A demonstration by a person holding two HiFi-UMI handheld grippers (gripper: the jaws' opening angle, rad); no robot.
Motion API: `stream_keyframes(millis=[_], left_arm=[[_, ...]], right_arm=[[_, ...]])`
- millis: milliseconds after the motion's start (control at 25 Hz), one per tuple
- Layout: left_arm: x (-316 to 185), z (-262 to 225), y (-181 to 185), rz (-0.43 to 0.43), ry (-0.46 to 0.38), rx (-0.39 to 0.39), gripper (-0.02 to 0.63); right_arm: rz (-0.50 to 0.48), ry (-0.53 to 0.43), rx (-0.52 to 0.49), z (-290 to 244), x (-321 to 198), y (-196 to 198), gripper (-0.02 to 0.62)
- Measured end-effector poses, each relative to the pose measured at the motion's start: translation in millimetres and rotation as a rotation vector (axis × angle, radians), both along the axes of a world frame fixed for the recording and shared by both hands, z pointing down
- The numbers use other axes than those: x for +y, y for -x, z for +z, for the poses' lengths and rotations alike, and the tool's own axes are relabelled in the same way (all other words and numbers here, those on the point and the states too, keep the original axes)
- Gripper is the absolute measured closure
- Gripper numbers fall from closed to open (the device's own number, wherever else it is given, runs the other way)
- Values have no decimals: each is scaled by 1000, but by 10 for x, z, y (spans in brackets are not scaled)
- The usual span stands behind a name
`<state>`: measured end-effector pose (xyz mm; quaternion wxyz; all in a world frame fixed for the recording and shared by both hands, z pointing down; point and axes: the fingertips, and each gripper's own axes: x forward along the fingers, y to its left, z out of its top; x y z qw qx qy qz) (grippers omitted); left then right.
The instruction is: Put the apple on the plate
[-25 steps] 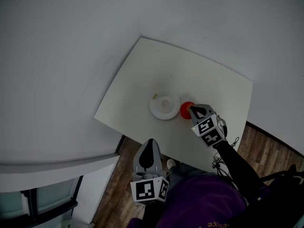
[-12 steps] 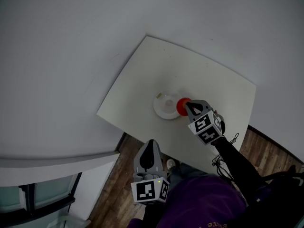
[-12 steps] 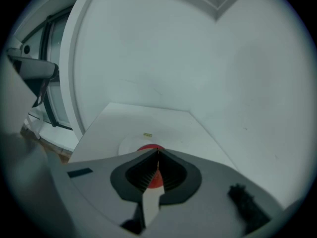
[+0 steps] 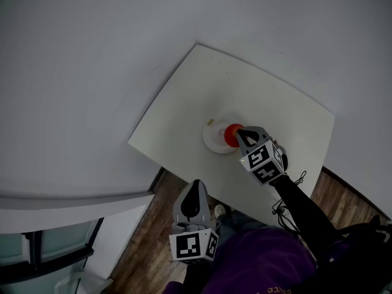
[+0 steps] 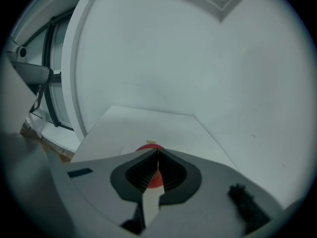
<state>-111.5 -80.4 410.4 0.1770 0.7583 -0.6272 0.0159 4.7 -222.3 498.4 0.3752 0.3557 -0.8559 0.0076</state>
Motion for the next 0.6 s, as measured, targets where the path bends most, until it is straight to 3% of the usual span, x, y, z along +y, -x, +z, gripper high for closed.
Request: stream_keyframes(millis=[600], left_arm=[[8, 50, 86, -11, 17, 1, 600]], right_arm=[[-51, -1, 18, 55, -127, 269, 581]])
